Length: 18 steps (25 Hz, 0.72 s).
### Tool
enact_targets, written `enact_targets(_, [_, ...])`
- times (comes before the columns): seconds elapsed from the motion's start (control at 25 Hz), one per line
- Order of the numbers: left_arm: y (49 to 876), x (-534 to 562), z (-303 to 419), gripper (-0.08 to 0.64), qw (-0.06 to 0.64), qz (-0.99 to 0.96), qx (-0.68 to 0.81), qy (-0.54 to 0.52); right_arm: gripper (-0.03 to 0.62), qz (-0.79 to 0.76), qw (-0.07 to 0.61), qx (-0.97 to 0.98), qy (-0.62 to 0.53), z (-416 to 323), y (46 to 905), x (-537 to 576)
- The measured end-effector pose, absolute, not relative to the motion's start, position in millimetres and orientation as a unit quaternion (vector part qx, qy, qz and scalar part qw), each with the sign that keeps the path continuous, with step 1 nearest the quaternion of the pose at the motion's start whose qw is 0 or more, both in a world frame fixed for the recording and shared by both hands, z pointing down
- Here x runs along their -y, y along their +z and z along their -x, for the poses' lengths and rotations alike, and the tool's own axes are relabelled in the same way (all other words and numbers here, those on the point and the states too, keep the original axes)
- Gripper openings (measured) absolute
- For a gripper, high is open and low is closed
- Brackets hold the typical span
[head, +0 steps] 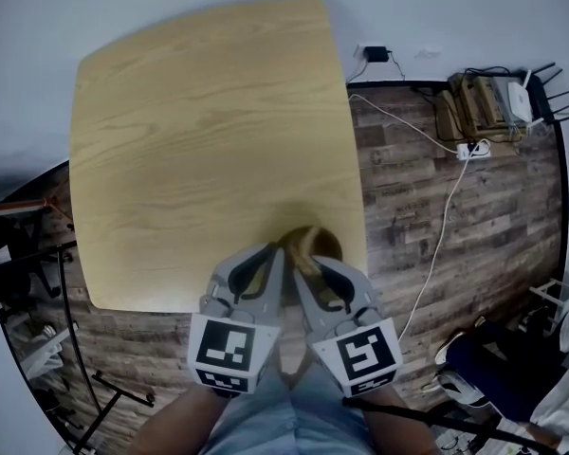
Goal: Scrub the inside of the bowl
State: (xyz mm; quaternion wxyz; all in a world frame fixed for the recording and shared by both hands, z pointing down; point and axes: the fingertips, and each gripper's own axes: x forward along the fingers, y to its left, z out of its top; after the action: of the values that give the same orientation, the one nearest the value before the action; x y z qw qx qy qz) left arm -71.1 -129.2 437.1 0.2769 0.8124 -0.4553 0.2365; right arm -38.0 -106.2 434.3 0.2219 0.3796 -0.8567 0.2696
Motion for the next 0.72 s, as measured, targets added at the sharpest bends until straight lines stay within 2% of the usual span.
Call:
enact_targets(0.48, [433.5, 132.0, 74.3, 0.034, 0.275, -0.821, 0.445, 0.227, 0.061, -0.284, 0.259, 0.885, 0.263, 66.8, 441.9, 83.5])
enact_targets(0.72, [432.7, 139.1, 85.5, 0.034, 0.266, -0.813, 0.466, 0.227, 0.061, -0.261, 0.255, 0.89, 0.273, 69.0, 436.3, 69.5])
